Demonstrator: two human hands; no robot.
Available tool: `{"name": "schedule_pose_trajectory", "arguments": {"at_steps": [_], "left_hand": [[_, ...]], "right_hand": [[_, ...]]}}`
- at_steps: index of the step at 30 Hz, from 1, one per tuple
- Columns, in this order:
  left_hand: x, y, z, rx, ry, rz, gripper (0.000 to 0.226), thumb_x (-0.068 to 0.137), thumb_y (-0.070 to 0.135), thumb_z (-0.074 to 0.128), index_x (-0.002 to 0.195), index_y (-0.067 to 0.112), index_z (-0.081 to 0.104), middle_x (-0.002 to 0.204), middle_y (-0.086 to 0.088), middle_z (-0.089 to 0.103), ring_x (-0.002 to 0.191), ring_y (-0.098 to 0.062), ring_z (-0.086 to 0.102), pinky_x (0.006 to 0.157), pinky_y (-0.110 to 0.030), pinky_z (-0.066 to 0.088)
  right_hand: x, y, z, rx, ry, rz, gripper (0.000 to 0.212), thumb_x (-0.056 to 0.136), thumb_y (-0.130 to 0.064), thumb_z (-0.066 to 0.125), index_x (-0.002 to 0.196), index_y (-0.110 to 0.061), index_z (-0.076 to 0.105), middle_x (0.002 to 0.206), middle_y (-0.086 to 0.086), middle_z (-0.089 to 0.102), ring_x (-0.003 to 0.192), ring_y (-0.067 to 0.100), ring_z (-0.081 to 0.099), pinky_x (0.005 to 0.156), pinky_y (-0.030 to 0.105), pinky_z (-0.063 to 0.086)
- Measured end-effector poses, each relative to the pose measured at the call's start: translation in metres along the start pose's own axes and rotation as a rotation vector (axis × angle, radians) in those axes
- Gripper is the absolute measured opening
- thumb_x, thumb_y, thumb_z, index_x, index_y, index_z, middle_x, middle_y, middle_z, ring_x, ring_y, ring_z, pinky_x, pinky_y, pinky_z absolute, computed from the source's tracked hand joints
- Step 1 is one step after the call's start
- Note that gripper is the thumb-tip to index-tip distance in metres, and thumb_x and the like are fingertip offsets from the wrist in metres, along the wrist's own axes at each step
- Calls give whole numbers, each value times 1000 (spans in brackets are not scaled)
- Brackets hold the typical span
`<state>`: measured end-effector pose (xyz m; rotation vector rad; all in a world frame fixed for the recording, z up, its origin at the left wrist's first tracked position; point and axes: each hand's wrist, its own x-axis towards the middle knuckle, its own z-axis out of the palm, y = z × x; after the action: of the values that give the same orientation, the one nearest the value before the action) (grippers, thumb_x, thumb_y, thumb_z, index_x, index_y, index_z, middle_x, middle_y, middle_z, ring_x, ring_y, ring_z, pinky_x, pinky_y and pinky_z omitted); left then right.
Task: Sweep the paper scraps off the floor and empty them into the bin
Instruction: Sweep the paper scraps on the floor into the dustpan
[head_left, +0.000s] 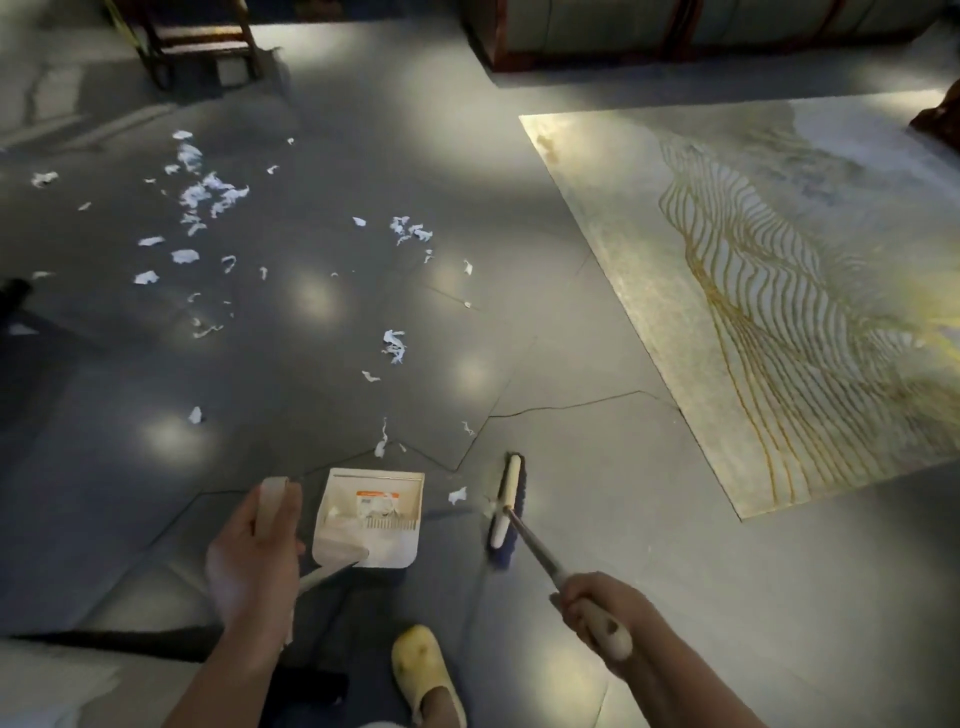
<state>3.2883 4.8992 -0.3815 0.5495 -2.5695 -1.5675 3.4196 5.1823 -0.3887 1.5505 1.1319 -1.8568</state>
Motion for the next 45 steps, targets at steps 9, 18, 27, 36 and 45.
{"name": "schedule_pose_trajectory", "arguments": {"at_steps": [9, 18, 27, 36, 45], "left_hand": [[58, -22, -27, -33, 44, -90, 32, 89, 54, 60, 77, 25, 63, 51, 2, 56, 52, -23, 55, 58, -34, 43], [80, -20, -27, 47, 105, -172, 31, 93, 42, 62, 80, 14, 65, 61, -12, 62, 58, -28, 59, 66, -40, 48], [90, 4, -12, 112, 311, -288, 27, 93, 44, 63, 92, 18, 68, 72, -14, 60, 74, -34, 54, 71, -40, 41], [91, 41, 63, 18, 502, -423, 17, 86, 55, 62, 86, 39, 68, 75, -7, 69, 69, -29, 66, 72, -46, 54], [103, 50, 79, -44, 772, -494, 51, 75, 77, 50, 84, 29, 66, 63, -14, 63, 61, -36, 59, 62, -51, 53]], "right_hand": [[26, -70, 65, 91, -331, 8, 9, 82, 3, 49, 78, -3, 54, 54, 1, 47, 31, 4, 44, 28, 13, 37], [-8, -106, 47, -348, -220, -136, 42, 77, 19, 50, 109, -3, 66, 76, 18, 63, 44, 18, 48, 34, 19, 33], [75, -199, 78, -984, -321, -78, 58, 46, -18, 75, 101, -2, 72, 87, 15, 68, 56, 8, 60, 46, 17, 44], [91, -344, 158, -1406, -285, -252, 15, 73, -7, 68, 88, -9, 65, 58, 3, 61, 48, 18, 55, 42, 17, 40], [96, -397, 148, -1358, -417, -122, 32, 74, 7, 62, 104, -3, 68, 75, 11, 64, 48, 17, 51, 40, 18, 36]]}}
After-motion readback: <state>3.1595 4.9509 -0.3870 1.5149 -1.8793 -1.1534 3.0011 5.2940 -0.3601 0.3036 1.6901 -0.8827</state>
